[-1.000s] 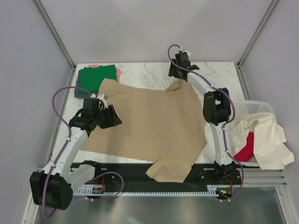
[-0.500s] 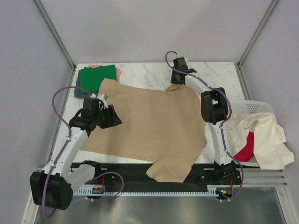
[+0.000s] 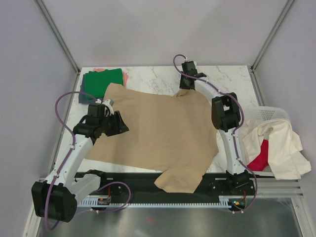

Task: Fold and stack the t-shirts
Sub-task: Flatten the tshirt out

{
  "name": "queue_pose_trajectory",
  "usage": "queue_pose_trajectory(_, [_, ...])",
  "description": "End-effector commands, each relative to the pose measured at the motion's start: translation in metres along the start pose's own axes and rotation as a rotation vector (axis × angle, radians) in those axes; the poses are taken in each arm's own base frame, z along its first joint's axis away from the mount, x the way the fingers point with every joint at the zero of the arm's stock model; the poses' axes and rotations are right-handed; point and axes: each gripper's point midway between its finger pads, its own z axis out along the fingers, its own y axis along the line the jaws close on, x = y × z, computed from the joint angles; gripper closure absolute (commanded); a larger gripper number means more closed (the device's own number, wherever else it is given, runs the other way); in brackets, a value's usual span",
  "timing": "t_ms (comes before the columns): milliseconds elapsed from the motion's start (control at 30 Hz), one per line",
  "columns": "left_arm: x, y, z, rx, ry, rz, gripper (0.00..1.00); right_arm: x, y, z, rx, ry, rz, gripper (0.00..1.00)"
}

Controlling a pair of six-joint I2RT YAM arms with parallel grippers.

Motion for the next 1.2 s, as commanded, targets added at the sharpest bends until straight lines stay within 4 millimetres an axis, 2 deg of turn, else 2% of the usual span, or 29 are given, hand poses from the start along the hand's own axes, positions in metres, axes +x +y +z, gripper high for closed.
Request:
queue_pose_trajectory(0, [-0.008, -0.007, -0.002, 0.020, -0.025, 0.007, 0.45, -0.045, 0.037, -0.015, -0.114, -0.116, 0.004, 1.00])
queue_pose_trajectory(133, [-0.008, -0.007, -0.002, 0.020, -0.027, 0.007, 0.45, -0.070, 0.062, -0.011, -0.214, -0.198, 0.028, 1.00])
queue_pose_trajectory(233, [-0.008, -0.007, -0.002, 0.019, -0.025, 0.007, 0.45, -0.078, 0.073, 0.002, -0.260, -0.244, 0.038, 1.00])
queue_pose_trajectory(300, [-0.008, -0.006, -0.002, 0.018, -0.026, 0.007, 0.45, -0.073, 0.077, 0.017, -0.284, -0.250, 0.047, 1.00])
queue_pose_trajectory(333, [-0.008, -0.006, -0.001, 0.015, -0.025, 0.009, 0.45, -0.068, 0.088, 0.019, -0.348, -0.233, 0.041, 0.94])
queue_pose_trajectory(367, [-0.007, -0.006, -0.001, 0.016, -0.023, 0.007, 0.45, -0.067, 0.094, 0.026, -0.381, -0.237, 0.044, 0.70])
queue_pose_trajectory(467, [-0.007, -0.005, 0.000, 0.012, -0.018, 0.007, 0.45, -0.067, 0.104, 0.027, -0.430, -0.228, 0.055, 0.42])
queue_pose_trajectory(533, [-0.007, -0.005, 0.000, 0.008, -0.017, 0.005, 0.45, -0.076, 0.101, 0.018, -0.414, -0.256, 0.055, 0.40])
queue_pose_trajectory(600, [-0.006, -0.004, 0.001, 0.002, -0.017, 0.005, 0.45, -0.090, 0.093, -0.007, -0.380, -0.297, 0.055, 0.36])
queue_pose_trajectory(633, [-0.006, -0.004, 0.000, 0.001, -0.019, 0.005, 0.45, -0.118, 0.093, -0.041, -0.385, -0.369, 0.049, 0.34])
queue_pose_trajectory(667, [-0.007, -0.004, 0.000, -0.001, -0.023, 0.008, 0.45, -0.110, 0.082, -0.043, -0.345, -0.356, 0.047, 0.31])
queue_pose_trajectory(700, [-0.007, -0.004, 0.000, -0.002, -0.023, 0.008, 0.45, -0.113, 0.079, -0.054, -0.335, -0.366, 0.044, 0.30])
queue_pose_trajectory(733, [-0.007, -0.004, 0.000, -0.003, -0.023, 0.009, 0.45, -0.127, 0.076, -0.082, -0.338, -0.389, 0.043, 0.29])
queue_pose_trajectory(800, [-0.007, -0.004, 0.000, -0.008, -0.026, 0.010, 0.45, -0.116, 0.055, -0.091, -0.250, -0.366, 0.030, 0.27])
queue_pose_trajectory(900, [-0.010, -0.001, -0.001, -0.023, -0.038, 0.011, 0.45, -0.084, 0.025, -0.112, -0.149, -0.286, 0.026, 0.27])
queue_pose_trajectory(933, [-0.012, -0.001, -0.001, -0.031, -0.044, 0.012, 0.45, -0.059, 0.013, -0.120, -0.117, -0.224, 0.022, 0.27])
queue_pose_trajectory(1000, [-0.013, 0.006, 0.001, -0.070, -0.045, -0.007, 0.45, -0.030, -0.003, -0.125, -0.065, -0.158, 0.039, 0.27])
queue_pose_trajectory(1033, [-0.015, 0.006, 0.003, -0.078, -0.038, -0.015, 0.45, -0.017, -0.011, -0.135, -0.044, -0.124, 0.040, 0.27])
queue_pose_trajectory(1067, [-0.016, 0.008, 0.005, -0.092, -0.033, -0.045, 0.45, 0.013, -0.024, -0.131, -0.006, -0.056, 0.040, 0.28])
queue_pose_trajectory(1133, [-0.016, 0.006, 0.012, -0.091, -0.011, -0.079, 0.45, 0.037, -0.035, -0.137, 0.017, -0.006, 0.041, 0.28])
queue_pose_trajectory(1167, [-0.020, 0.006, 0.016, -0.096, -0.014, -0.092, 0.45, 0.058, -0.043, -0.135, 0.035, 0.035, 0.037, 0.28])
